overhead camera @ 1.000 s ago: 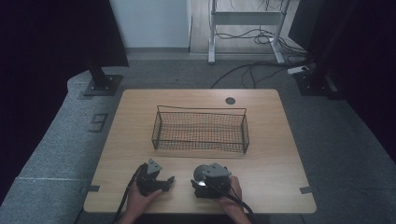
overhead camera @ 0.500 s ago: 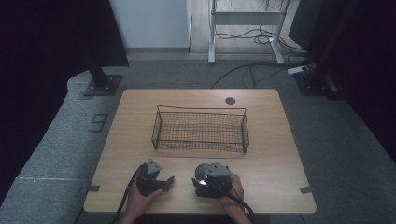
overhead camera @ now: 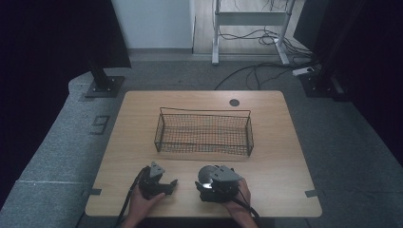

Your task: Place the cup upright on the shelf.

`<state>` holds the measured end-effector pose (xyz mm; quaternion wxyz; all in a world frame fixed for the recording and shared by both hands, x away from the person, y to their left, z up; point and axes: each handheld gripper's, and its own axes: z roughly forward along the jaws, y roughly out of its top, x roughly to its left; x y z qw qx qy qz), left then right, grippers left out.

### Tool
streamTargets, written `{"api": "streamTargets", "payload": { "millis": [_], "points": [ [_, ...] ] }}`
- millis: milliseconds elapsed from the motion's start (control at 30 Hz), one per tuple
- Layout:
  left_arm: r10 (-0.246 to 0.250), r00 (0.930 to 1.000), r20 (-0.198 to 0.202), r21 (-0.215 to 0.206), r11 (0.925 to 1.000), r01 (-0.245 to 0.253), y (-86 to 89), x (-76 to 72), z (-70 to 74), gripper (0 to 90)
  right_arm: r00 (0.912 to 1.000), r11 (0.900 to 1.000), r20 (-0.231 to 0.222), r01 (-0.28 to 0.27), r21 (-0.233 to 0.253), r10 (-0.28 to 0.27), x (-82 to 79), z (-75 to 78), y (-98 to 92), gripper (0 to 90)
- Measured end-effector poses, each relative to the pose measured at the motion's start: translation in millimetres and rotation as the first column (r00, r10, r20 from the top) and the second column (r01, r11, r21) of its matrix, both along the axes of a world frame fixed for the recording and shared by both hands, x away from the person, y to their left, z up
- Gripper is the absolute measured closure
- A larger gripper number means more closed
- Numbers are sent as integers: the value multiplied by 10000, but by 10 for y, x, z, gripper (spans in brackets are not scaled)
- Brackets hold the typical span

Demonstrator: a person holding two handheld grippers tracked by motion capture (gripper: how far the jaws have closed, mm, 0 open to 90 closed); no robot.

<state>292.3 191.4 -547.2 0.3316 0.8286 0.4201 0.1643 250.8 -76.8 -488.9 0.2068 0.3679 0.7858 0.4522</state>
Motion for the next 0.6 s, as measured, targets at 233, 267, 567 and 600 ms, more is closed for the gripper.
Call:
{"api": "streamTargets", "payload": {
  "millis": [233, 267, 567, 600],
  "points": [
    [2, 10000, 0, -3, 10000, -2, 0, 0, 0, 155, 9999, 9999, 133, -6, 124, 4, -13, 60, -40, 131],
    [1, 10000, -1, -1, 10000, -1, 0, 0, 0, 155, 9999, 9999, 150, 8, 140, -10, -14, 65, -48, 131],
    [0, 10000, -1, -1, 10000, 0, 0, 0, 0, 156, 9997, 9991, 181, 182, 379, -189, -17, 124, -152, 131],
    [3, 10000, 0, -3, 10000, -3, 0, 0, 0, 155, 9996, 9990, 188, 192, 410, -200, -13, 135, -164, 131]
  ]
}}
